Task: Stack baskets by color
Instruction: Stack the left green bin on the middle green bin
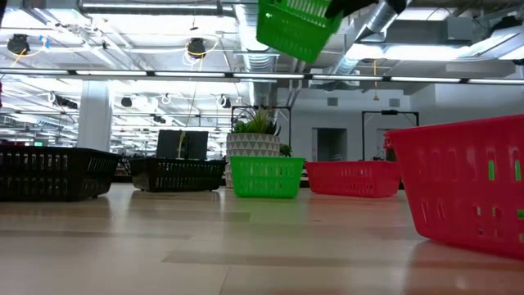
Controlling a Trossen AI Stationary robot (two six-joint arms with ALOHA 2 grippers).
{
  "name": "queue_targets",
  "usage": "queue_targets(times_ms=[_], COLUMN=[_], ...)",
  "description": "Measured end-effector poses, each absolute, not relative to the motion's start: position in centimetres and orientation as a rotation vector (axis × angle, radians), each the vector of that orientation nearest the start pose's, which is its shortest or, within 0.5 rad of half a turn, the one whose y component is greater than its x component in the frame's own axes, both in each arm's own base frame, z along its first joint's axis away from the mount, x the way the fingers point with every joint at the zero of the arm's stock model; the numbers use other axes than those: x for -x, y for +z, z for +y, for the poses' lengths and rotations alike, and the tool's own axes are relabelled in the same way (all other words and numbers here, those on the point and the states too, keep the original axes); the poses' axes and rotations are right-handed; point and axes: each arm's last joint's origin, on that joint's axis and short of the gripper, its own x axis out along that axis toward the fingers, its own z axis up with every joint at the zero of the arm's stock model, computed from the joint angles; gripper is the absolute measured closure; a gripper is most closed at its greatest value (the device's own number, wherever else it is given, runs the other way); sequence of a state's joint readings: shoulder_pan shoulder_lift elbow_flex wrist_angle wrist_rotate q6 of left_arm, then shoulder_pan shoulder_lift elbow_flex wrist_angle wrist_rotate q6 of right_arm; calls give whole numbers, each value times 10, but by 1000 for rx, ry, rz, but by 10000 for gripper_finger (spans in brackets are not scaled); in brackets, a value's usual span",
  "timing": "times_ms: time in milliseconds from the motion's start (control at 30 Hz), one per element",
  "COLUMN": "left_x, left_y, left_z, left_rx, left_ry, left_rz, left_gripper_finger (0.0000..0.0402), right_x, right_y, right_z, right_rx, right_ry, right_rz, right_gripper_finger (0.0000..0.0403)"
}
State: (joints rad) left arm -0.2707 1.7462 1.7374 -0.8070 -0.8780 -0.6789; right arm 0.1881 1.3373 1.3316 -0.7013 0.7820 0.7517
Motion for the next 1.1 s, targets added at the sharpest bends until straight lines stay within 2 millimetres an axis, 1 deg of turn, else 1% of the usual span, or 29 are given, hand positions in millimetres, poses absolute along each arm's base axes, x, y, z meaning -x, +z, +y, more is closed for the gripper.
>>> queue_targets(times_ms=[133, 233, 300, 367, 433, 500, 700, 800, 900, 1000, 1100], left_x=[-362, -358, -352, -344, -337, -330, -312, -306, -301, -298, -297], left_y=[371, 384, 394, 404, 415, 426, 455, 467, 474, 480, 481], left_z=[-77, -76, -75, -74, -72, -72, -74, -76, -78, -80, -81], left_rx=[187, 200, 202, 202, 205, 207, 222, 233, 237, 252, 259], left_ry=[669, 632, 621, 607, 601, 600, 580, 570, 568, 554, 565], left_rz=[521, 549, 579, 619, 639, 642, 609, 573, 543, 523, 510], left_gripper_finger=[237, 176, 148, 130, 123, 122, 134, 139, 142, 143, 143], right_x=[-273, -275, -278, -282, -287, -296, -321, -330, -338, -345, -350], right_y=[359, 358, 354, 349, 343, 334, 294, 274, 260, 249, 244], right_z=[8, -15, -31, -48, -63, -76, -109, -118, -122, -124, -123], right_rx=[-429, -450, -457, -464, -474, -484, -516, -538, -567, -590, -606], right_ry=[-739, -698, -676, -661, -628, -582, -498, -471, -436, -416, -417], right_rz=[450, 505, 544, 571, 605, 632, 755, 815, 841, 855, 852], right_gripper_finger=[384, 384, 384, 384, 384, 384, 384, 384, 384, 381, 379])
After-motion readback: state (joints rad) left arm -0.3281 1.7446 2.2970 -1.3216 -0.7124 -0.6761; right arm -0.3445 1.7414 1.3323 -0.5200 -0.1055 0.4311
